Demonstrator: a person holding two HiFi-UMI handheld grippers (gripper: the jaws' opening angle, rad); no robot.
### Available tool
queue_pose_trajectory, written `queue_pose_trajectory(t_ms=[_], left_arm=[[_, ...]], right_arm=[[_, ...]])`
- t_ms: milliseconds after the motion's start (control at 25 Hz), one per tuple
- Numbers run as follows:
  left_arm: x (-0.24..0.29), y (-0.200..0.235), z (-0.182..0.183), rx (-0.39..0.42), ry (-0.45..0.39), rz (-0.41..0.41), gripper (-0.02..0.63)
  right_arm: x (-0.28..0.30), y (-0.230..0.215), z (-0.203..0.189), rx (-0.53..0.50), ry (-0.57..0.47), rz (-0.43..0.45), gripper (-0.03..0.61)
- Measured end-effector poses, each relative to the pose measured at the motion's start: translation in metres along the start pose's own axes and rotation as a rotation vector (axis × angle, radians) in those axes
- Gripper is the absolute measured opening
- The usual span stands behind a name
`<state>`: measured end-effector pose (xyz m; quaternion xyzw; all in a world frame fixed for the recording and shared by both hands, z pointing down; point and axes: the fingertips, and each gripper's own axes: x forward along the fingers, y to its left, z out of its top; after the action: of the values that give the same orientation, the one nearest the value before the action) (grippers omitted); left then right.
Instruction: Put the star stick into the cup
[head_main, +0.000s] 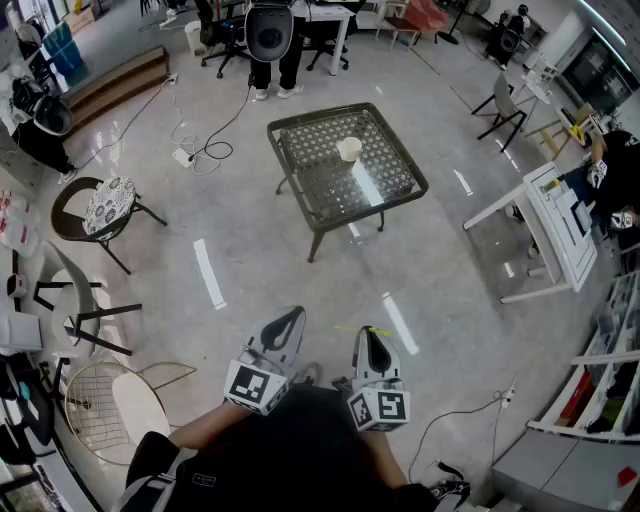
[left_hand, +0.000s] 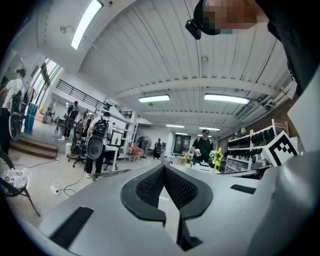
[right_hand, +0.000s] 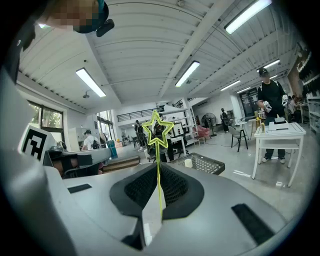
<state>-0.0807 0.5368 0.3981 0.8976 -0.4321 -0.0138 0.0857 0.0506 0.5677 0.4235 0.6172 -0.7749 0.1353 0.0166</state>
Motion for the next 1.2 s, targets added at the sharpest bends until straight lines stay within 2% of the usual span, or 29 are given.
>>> queue_pose_trajectory(t_ms=[560, 920, 1200], left_arm=[[0.001, -0.033, -0.002, 0.007, -0.007, 0.017, 0.015], [0.014, -0.067, -0.004, 0.004, -0.015, 0.035, 0.015], [0.032, -0.062, -0.010, 0.004, 0.002, 0.052, 0.015]], right_arm=[[-0.020, -0.020, 0.003, 0.015, -0.012, 0.029, 0.020], [-0.026, -0.045, 0.002, -0.002, -0.013, 0.093, 0.020], [-0.009, -0.059, -0.001, 0.009, 0.006, 0.101, 0.020]])
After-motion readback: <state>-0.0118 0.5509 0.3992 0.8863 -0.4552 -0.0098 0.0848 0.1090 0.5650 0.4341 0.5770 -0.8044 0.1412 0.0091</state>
